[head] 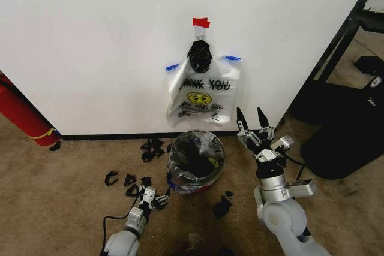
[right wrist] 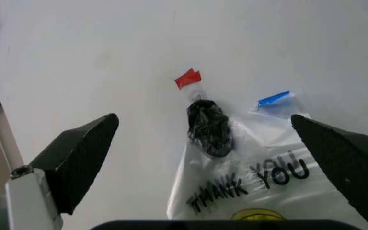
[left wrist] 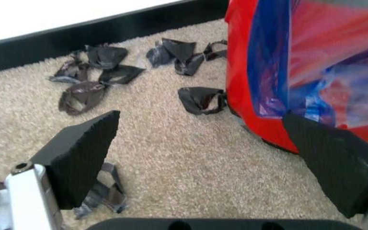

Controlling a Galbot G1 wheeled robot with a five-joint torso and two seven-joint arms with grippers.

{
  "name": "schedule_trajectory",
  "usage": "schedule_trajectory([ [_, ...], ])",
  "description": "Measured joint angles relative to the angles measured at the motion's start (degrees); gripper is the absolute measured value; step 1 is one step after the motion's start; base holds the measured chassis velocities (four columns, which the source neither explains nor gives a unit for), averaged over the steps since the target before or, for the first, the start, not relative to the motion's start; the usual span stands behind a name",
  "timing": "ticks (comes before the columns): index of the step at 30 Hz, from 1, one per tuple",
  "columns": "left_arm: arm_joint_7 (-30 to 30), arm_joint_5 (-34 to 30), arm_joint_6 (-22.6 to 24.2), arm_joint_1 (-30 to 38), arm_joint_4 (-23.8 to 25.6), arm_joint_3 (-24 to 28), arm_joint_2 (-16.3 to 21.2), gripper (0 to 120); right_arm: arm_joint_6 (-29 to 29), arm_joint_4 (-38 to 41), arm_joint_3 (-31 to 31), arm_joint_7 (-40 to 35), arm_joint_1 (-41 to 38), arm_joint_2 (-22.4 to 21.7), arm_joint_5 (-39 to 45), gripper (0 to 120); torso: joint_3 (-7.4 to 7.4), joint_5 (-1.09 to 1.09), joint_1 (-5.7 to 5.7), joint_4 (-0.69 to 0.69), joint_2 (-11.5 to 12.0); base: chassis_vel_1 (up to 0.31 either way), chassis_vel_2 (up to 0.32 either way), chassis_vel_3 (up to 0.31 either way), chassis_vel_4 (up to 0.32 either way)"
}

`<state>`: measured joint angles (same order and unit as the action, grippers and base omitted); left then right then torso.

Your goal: Pick up the garbage bag from the wall and place it over the trash bin.

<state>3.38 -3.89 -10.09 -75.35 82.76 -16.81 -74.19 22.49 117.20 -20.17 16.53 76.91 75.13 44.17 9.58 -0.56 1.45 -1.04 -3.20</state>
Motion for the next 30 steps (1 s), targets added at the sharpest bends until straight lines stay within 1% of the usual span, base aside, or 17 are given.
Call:
schedule_trajectory([
  [6, -0.39, -0.23, -0.71, 1.12, -1.78, -0.03, -1.3, 100, 0.16, 0.05, 0.14, 0.08, 0.7, 0.91, -1.16, 100, 0.0, 0.0, 0.0, 0.0, 0.0, 0.0, 0.0, 0.0, 0.0],
  [9, -0.95, -0.13, -0.84, 0.99, -1.81, -0.29, -1.09, 100, 0.42, 0.11, 0.1, 0.13, 1.06, 1.15, -1.8, 100, 0.0, 0.0, 0.0, 0.0, 0.0, 0.0, 0.0, 0.0, 0.0],
  [12, -2.17, 1.43, -0.55, -0.16, -0.6, -1.16, 0.19, 100, 0.91, 0.35, -0.33, -0.2, 1.67, 1.19, -3.69, 100, 0.0, -0.01, 0.0, 0.0, 0.0, 0.0, 0.0, 0.0, 0.0],
  [15, -3.93, 3.33, -0.32, -2.29, 2.8, -3.25, 2.49, 100, 1.36, 0.62, -1.55, -4.73, 2.36, 1.1, -10.62, 100, 0.0, 0.0, 0.0, 0.01, 0.0, 0.0, 0.0, 0.0, 0.0],
  [16, -4.42, 3.52, -0.68, -3.49, 5.14, -4.39, 3.5, 100, 1.36, 0.99, -2.24, -7.4, 2.83, 0.9, -14.07, 100, 0.0, 0.02, 0.0, 0.02, 0.0, 0.0, 0.0, 0.0, 0.0],
  [17, -4.53, 3.51, -0.89, -3.9, 5.98, -4.78, 3.76, 100, 1.36, 1.11, -2.43, -7.93, 2.97, 0.83, -14.72, 100, 0.0, 0.02, 0.0, 0.02, 0.0, 0.0, 0.0, 0.0, 0.0],
  [18, -5.06, 3.08, -2.22, -5.73, 10.81, -7.25, 4.35, 100, 1.41, 2.0, -3.59, -9.83, 4.07, 0.17, -17.33, 100, 0.0, -0.02, 0.0, 0.01, 0.0, 0.0, 0.0, 0.0, 0.0],
  [19, -5.06, 3.08, -2.22, -5.73, 10.81, -7.25, 4.35, 100, 1.41, 2.0, -3.59, -9.83, 4.07, 0.17, -17.33, 100, 0.0, -0.02, 0.0, 0.01, 0.0, 0.0, 0.0, 0.0, 0.0],
  [20, -5.28, 2.24, -3.31, -6.54, 14.12, -9.02, 4.29, 100, 1.69, 2.51, -4.53, -9.91, 4.86, -0.28, -18.43, 100, 0.0, -0.02, 0.0, 0.01, 0.0, 0.0, 0.0, 0.0, 0.0],
  [21, -5.36, 1.42, -4.15, -6.93, 16.14, -10.07, 4.13, 100, 1.89, 2.73, -5.23, -9.56, 5.29, -0.46, -19.06, 100, 0.0, 0.01, 0.0, 0.0, 0.0, 0.0, 0.0, 0.0, 0.0],
  [22, -5.36, -1.03, -6.37, -7.48, 20.45, -11.98, 3.55, 100, 2.5, 2.96, -6.92, -8.09, 6.16, -0.68, -20.57, 100, 0.0, 0.02, 0.0, 0.01, 0.0, 0.0, 0.0, 0.0, 0.0],
  [24, -4.84, -4.58, -8.94, -7.79, 25.68, -13.52, 2.71, 100, 3.55, 2.99, -8.84, -5.83, 6.93, -0.67, -22.5, 100, 0.0, 0.0, 0.0, 0.0, 0.0, 0.0, 0.0, 0.0, 0.0],
  [25, -4.84, -4.58, -8.94, -7.79, 25.68, -13.52, 2.71, 100, 3.55, 2.99, -8.84, -5.83, 6.93, -0.67, -22.5, 100, 0.0, 0.0, 0.0, 0.0, 0.0, 0.0, 0.0, 0.0, 0.0],
  [26, -4.54, -8.2, -10.25, -7.92, 30.56, -14.46, 1.68, 100, 4.88, 2.9, -11.2, -2.2, 7.81, -0.23, -24.04, 100, -0.01, 0.02, 0.0, -0.01, 0.0, 0.0, 0.0, 0.0, 0.0],
  [27, -4.52, -9.92, -10.45, -8.04, 33.08, -14.8, 1.14, 100, 5.52, 2.82, -12.4, -0.3, 8.28, 0.21, -24.7, 100, 0.0, 0.02, 0.0, -0.01, 0.0, 0.0, 0.0, 0.0, 0.0],
  [28, -4.52, -12.6, -10.15, -8.46, 38.23, -15.2, 0.2, 100, 6.43, 3.09, -14.55, 2.14, 9.52, 1.72, -26.34, 100, 0.0, 0.0, 0.0, -0.01, 0.0, 0.0, 0.0, 0.0, 0.0],
  [30, -4.63, -14.37, -9.05, -9.21, 42.5, -15.19, -0.34, 100, 7.02, 4.15, -16.09, 2.43, 11.24, 4.31, -27.11, 100, -0.01, 0.01, 0.0, 0.0, 0.0, 0.0, 0.0, 0.0, 0.0],
])
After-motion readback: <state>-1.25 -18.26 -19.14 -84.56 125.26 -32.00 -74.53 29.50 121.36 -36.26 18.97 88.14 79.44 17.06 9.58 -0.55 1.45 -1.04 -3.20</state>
